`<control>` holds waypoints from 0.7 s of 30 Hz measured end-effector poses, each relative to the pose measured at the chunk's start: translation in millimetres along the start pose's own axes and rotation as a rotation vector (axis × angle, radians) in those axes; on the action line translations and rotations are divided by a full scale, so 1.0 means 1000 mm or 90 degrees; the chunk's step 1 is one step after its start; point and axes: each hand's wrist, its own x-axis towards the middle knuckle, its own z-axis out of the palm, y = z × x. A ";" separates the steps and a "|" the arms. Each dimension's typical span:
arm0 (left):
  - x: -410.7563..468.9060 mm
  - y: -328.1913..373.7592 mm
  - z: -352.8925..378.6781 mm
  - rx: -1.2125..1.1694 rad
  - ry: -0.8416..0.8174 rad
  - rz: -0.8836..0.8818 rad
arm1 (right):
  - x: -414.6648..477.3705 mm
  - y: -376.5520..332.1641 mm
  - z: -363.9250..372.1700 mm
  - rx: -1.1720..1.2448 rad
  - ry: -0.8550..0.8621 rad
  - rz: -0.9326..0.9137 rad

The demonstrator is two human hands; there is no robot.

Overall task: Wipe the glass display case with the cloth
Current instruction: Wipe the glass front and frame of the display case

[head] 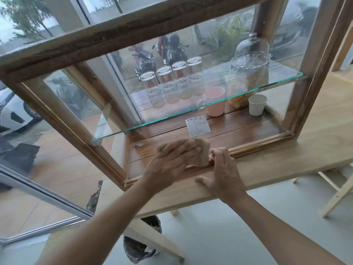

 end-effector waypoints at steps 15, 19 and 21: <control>-0.066 -0.022 -0.017 0.040 -0.037 -0.085 | 0.000 0.001 -0.002 -0.004 -0.013 -0.016; -0.052 0.011 0.012 0.013 -0.057 -0.089 | 0.000 -0.001 -0.001 -0.007 -0.009 -0.009; -0.012 0.017 0.012 0.013 -0.019 -0.058 | 0.000 -0.002 -0.001 -0.004 -0.001 -0.001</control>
